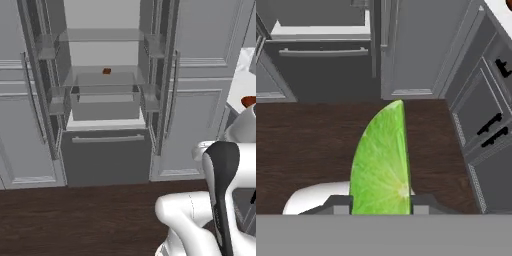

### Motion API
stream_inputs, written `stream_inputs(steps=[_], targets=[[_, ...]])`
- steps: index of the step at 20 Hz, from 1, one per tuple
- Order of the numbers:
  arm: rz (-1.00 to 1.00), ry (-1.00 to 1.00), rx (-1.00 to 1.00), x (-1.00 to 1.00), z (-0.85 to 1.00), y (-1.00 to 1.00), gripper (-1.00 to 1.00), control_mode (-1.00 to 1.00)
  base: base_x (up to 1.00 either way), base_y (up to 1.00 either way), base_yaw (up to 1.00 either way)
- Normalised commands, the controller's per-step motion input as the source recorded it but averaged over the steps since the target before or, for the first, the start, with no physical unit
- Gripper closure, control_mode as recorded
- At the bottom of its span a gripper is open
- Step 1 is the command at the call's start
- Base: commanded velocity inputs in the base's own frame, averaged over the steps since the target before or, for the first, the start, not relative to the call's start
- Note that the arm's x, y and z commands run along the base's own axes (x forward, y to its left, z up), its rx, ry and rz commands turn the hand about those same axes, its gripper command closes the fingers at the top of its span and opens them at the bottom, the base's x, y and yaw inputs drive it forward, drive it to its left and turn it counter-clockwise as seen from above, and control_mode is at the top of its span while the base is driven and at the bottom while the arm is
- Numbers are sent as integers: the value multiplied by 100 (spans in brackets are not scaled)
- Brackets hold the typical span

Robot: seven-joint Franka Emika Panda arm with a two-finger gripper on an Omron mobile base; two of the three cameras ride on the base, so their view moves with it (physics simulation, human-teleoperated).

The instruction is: Grab a lemon wedge from the fridge and one ice cube from the ice bowl, and put them in the glass of lemonade.

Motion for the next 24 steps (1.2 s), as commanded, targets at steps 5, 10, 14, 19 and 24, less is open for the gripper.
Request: stream_inputs(steps=[5,10,14,19,24], targets=[[0,0,0,0,0,0,100,100,-3,-100,-21],[0,0,0,0,0,0,100,100,18,-68,-24],[0,0,0,0,0,0,100,100,57,-11,-28],[0,0,0,0,0,0,100,100,67,0,-31],[0,0,0,0,0,0,100,100,52,-7,-35]])
